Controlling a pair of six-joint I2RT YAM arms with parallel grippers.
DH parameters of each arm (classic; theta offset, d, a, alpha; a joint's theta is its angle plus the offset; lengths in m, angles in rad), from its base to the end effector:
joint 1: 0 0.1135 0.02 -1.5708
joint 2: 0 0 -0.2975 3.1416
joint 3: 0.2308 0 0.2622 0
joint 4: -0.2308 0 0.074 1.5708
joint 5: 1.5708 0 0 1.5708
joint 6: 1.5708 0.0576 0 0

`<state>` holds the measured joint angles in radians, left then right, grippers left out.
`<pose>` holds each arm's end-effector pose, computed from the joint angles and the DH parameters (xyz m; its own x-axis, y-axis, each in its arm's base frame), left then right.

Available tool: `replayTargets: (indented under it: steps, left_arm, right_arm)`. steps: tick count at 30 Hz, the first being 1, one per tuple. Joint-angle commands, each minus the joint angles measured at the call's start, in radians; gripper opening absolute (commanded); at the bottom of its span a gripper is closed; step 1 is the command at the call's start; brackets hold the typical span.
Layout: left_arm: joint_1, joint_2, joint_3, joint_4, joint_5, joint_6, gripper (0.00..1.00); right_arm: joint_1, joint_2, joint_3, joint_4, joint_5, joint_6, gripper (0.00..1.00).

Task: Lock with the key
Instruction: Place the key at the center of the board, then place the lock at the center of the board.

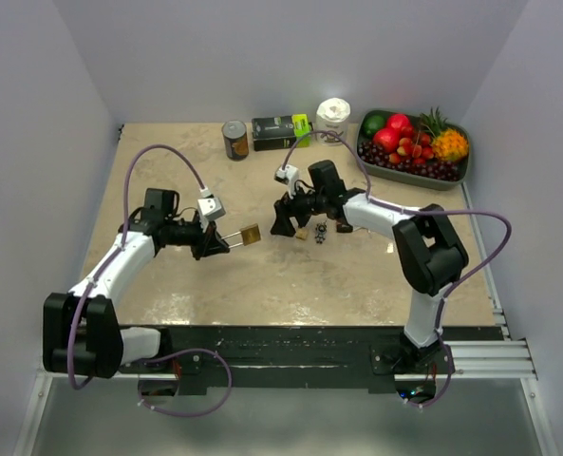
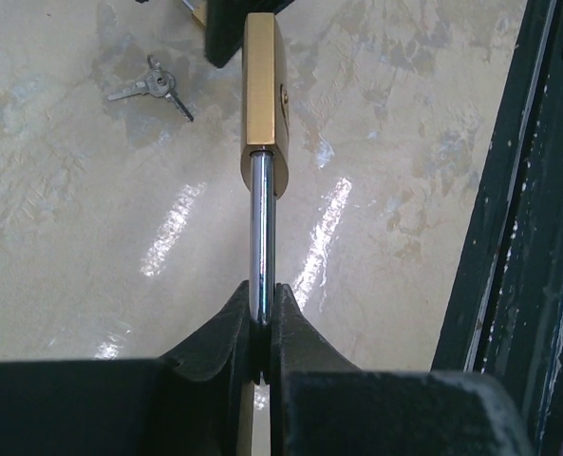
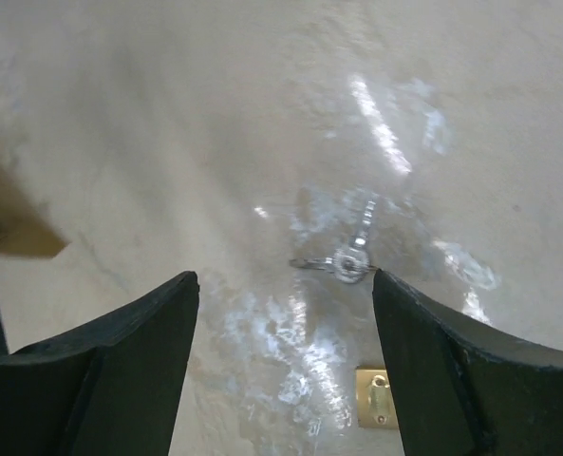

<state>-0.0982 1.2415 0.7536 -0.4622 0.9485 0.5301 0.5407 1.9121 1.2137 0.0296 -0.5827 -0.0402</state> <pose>0.2342 -0.0701 0.2408 -0.4318 0.3387 -0.8360 0.8644 0.4202 -0.2762 0.3690 0.2585 0.2000 -0.4990 -0.3387 -0.7976 -0.8207 0.4804 0.3094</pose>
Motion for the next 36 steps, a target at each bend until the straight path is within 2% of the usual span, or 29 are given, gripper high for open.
replayTargets:
  steps: [1, 3, 4, 5, 7, 8, 13, 16, 19, 31, 36]
  left_arm:
    - [0.008, 0.039, 0.131, -0.174, 0.113, 0.316, 0.0]
    - [0.006, 0.07, 0.153, -0.294, 0.144, 0.465, 0.0]
    - [0.003, 0.076, 0.167, -0.314, 0.148, 0.49, 0.0]
    - [0.003, 0.082, 0.17, -0.329, 0.157, 0.508, 0.0]
    - [0.003, 0.081, 0.174, -0.328, 0.162, 0.516, 0.0]
    - [0.002, 0.078, 0.174, -0.322, 0.167, 0.521, 0.0]
    - [-0.027, 0.079, 0.176, -0.3, 0.168, 0.49, 0.0]
    - [-0.041, 0.079, 0.17, -0.283, 0.17, 0.469, 0.0]
    - [-0.051, 0.072, 0.155, -0.241, 0.173, 0.418, 0.0]
    - [-0.052, 0.061, 0.142, -0.225, 0.174, 0.39, 0.0]
    - [-0.058, 0.061, 0.136, -0.216, 0.176, 0.377, 0.0]
  right_arm:
    - [-0.002, -0.099, 0.088, -0.317, -0.317, -0.483, 0.77]
    - [-0.001, -0.1, 0.101, -0.464, -0.388, -0.62, 0.81]
    - [-0.001, -0.097, 0.112, -0.502, -0.408, -0.647, 0.84]
    - [0.004, -0.099, 0.119, -0.532, -0.428, -0.667, 0.94]
    - [0.013, -0.104, 0.132, -0.565, -0.471, -0.658, 0.98]
    - [0.027, -0.117, 0.13, -0.559, -0.477, -0.646, 0.99]
    - [0.071, -0.182, 0.046, -0.292, -0.434, -0.417, 0.99]
    - [0.093, -0.179, 0.052, -0.231, -0.433, -0.337, 0.96]
    - [0.116, -0.177, 0.049, -0.215, -0.43, -0.323, 0.9]
    - [0.153, -0.183, 0.003, -0.211, -0.379, -0.356, 0.47]
    - [0.156, -0.18, 0.001, -0.151, -0.375, -0.302, 0.46]
